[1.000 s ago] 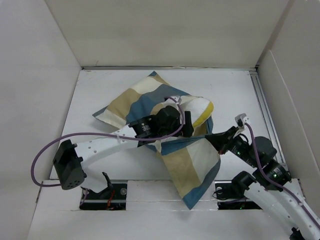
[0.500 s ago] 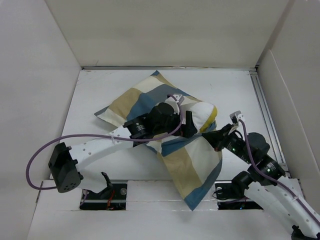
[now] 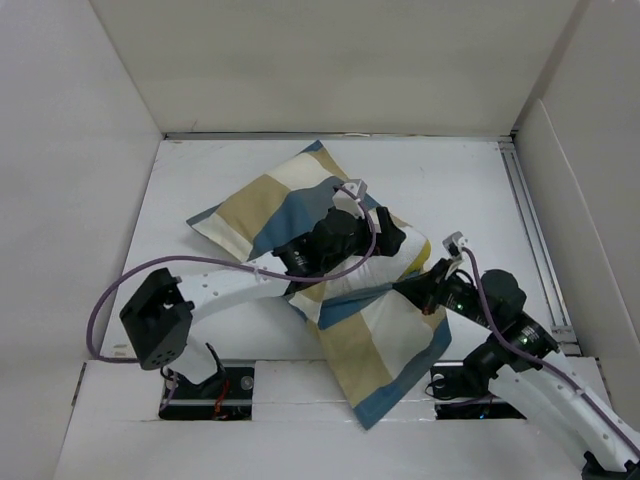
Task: Put the pillow into the pillowcase
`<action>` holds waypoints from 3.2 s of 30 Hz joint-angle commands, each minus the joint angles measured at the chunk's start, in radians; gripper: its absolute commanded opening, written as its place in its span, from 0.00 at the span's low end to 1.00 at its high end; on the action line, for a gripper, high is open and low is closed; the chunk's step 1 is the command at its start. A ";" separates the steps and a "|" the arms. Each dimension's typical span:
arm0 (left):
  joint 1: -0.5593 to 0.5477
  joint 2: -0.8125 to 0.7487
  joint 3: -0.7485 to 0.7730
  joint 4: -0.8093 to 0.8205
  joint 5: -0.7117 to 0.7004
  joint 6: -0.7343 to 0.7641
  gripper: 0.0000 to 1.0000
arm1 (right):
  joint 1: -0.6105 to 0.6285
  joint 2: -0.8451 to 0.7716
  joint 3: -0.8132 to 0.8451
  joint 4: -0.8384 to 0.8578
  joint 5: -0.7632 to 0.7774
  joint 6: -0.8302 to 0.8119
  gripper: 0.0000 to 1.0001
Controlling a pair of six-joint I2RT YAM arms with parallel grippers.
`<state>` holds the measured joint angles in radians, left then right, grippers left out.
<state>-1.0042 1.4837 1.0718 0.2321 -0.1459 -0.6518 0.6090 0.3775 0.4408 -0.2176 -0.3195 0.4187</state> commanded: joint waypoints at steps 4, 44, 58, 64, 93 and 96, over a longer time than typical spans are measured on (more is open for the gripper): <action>0.009 0.249 -0.073 0.383 -0.110 -0.037 0.84 | 0.001 -0.034 0.013 0.094 -0.061 0.005 0.00; 0.094 0.382 -0.122 -0.283 -0.431 -0.427 0.00 | 0.001 0.348 0.625 -0.173 -0.074 -0.161 0.93; 0.118 0.007 0.047 -0.366 -0.337 -0.132 0.80 | -0.020 0.512 0.376 0.048 0.514 -0.009 1.00; 0.107 -0.049 0.001 -0.225 -0.204 -0.020 0.83 | -0.054 0.736 0.256 0.319 0.406 0.015 0.79; 0.119 0.288 0.063 -0.254 -0.081 -0.094 0.15 | 0.003 0.954 0.121 0.448 0.141 0.166 0.81; 0.119 0.288 0.063 -0.254 -0.081 -0.094 0.12 | 0.017 1.037 0.095 0.512 0.165 0.196 0.80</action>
<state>-0.8753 1.7531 1.1393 0.0162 -0.2577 -0.7380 0.6113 1.3674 0.5674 0.1997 -0.1562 0.5812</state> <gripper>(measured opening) 0.138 0.801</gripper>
